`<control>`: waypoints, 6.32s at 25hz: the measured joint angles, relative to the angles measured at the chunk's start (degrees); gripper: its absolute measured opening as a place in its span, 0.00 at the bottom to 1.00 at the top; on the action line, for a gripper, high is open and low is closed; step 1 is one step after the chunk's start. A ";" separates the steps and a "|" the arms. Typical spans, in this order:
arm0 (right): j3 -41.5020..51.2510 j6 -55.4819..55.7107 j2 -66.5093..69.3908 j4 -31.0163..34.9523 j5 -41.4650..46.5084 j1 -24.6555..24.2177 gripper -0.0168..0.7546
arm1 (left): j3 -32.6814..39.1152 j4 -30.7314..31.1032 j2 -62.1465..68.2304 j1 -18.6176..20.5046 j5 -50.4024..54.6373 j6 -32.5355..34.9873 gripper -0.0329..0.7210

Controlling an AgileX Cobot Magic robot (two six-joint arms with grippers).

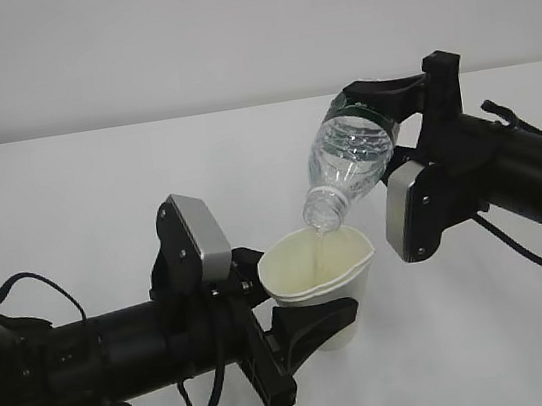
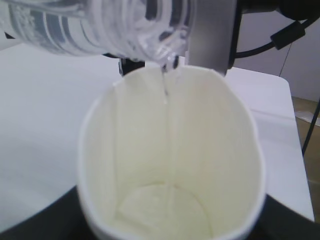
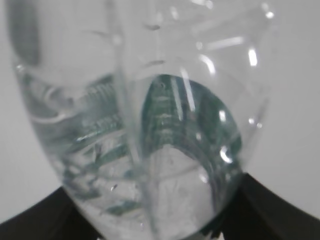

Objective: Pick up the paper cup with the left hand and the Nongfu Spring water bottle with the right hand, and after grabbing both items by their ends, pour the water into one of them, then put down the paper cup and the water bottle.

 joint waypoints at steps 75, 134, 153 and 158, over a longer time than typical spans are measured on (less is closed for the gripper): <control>-0.05 -0.95 -0.69 2.15 -0.21 0.00 0.64 | 0.00 -0.82 0.10 0.00 0.19 0.00 0.61; -0.05 -2.37 -0.69 2.15 -0.28 0.00 0.64 | 0.00 -2.34 0.21 0.00 0.19 0.00 0.61; -0.05 -3.17 -0.69 2.15 -0.28 0.00 0.64 | 0.00 -2.34 0.21 0.00 0.19 0.00 0.61; -0.05 -3.45 -0.69 2.15 -0.28 0.00 0.64 | 0.00 -2.34 0.32 0.00 0.19 0.00 0.61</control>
